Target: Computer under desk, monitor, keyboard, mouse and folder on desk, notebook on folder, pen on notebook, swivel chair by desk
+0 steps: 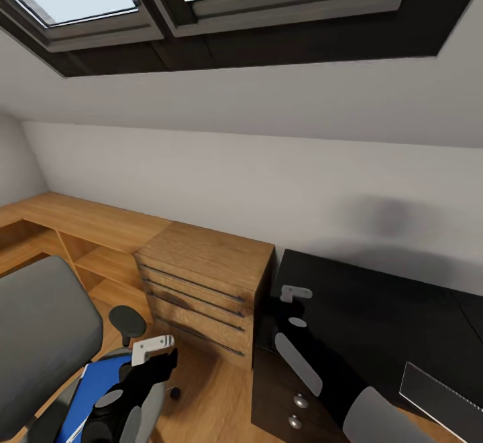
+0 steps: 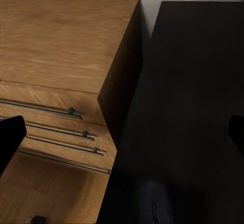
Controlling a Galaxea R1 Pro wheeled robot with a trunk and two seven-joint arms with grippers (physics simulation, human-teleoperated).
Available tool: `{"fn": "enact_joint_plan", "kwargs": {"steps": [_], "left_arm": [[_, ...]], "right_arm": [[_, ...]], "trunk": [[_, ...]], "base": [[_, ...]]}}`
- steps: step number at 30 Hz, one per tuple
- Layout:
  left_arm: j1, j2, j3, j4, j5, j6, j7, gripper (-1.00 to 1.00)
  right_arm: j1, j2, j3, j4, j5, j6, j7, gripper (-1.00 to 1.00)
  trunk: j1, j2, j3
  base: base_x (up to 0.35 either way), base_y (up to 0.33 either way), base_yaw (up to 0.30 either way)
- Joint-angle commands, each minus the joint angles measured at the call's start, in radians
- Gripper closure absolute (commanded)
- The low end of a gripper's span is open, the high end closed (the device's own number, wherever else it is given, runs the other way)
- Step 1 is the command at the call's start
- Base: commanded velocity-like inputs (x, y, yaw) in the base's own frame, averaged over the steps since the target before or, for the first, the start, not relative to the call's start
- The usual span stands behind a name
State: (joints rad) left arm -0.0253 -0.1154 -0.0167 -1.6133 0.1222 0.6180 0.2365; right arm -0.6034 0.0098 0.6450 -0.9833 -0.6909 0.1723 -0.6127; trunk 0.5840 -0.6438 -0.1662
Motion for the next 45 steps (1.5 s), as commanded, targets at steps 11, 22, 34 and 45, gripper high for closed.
{"fn": "enact_joint_plan", "kwargs": {"steps": [11, 22, 34, 45], "left_arm": [[-0.001, -0.006, -0.006, -0.007, 0.011, 0.005, 0.009, -1.0], [-0.001, -0.01, -0.008, -0.007, 0.011, 0.005, 0.01, -1.0], [-0.001, -0.01, -0.011, -0.007, 0.011, 0.005, 0.01, -1.0], [-0.001, -0.01, -0.011, -0.007, 0.011, 0.005, 0.01, -1.0]], "right_arm": [[-0.001, -0.001, 0.002, 0.001, -0.005, -0.057, -0.007, -1.0], [0.002, -0.003, 0.004, 0.006, -0.003, -0.147, -0.006, -1.0], [0.005, 0.001, 0.003, 0.075, -0.002, -0.123, -0.003, -1.0], [0.005, 0.002, 0.002, 0.079, -0.002, -0.101, 0.001, -1.0]], "trunk": [[0.004, -0.009, -0.005], [0.046, -0.086, -0.039], [0.092, -0.17, -0.077], [0.135, -0.247, -0.111]], "base": [[0.0, 0.0, 0.0], [0.0, 0.0, 0.0], [0.0, 0.0, 0.0], [0.0, 0.0, 0.0]]}}
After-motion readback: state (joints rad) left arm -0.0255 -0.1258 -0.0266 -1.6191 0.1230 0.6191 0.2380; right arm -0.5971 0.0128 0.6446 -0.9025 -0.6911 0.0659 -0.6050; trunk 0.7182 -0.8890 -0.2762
